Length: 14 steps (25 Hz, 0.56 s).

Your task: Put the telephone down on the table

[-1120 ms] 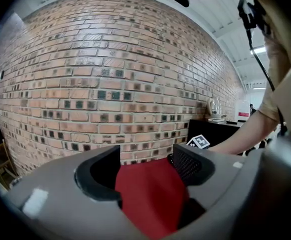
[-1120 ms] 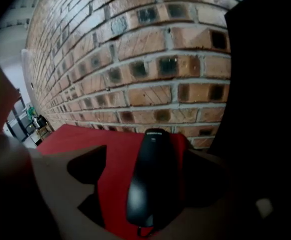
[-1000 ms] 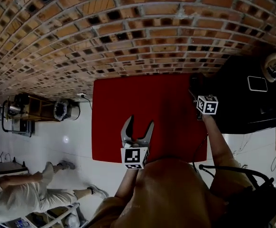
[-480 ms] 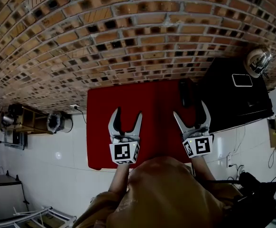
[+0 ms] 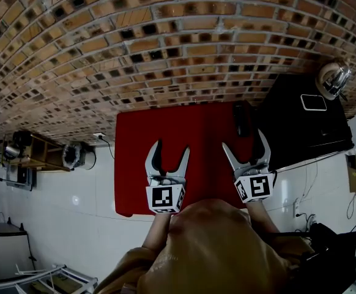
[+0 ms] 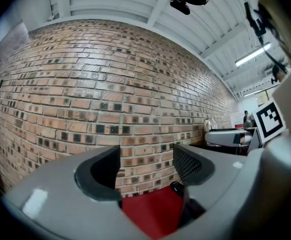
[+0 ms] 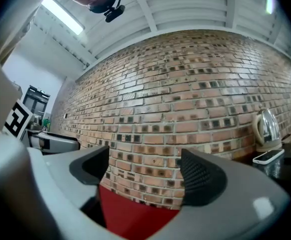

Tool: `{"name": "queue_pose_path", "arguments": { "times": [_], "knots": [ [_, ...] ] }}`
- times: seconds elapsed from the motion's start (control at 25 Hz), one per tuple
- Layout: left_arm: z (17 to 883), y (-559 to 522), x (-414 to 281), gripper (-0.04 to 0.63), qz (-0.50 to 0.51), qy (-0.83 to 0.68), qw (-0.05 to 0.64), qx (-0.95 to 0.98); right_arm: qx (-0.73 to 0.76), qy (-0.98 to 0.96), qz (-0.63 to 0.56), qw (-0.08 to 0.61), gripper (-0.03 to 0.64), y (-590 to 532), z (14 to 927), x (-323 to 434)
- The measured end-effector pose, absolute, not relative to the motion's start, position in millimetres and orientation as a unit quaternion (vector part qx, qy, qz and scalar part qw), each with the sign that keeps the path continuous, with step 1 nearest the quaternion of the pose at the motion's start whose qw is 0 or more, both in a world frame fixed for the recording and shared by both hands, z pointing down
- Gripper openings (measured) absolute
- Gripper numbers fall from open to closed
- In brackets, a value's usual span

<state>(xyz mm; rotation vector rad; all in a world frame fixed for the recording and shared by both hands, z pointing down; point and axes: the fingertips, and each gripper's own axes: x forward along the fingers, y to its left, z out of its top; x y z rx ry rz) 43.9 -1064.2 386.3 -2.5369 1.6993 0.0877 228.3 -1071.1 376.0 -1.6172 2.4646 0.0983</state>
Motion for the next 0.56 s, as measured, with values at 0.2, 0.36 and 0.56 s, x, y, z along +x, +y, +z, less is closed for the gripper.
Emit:
{"name": "queue_pose_path", "arguments": {
  "times": [0.2,0.36,0.56],
  "knots": [
    [385,-1063,46,0.334,0.023,0.558,0.041,-0.829,-0.521,0.850,0.027,0.079,0.437,-1070,382,220],
    [390,-1061,43,0.333,0.023,0.560,0.037,-0.827,-0.521,0.850,0.030,0.075,0.437,-1065,384,217],
    [387,-1058,39,0.331,0.022,0.566,0.052,-0.823,-0.530,0.844,0.027,0.075,0.437,-1065,382,218]
  ]
}}
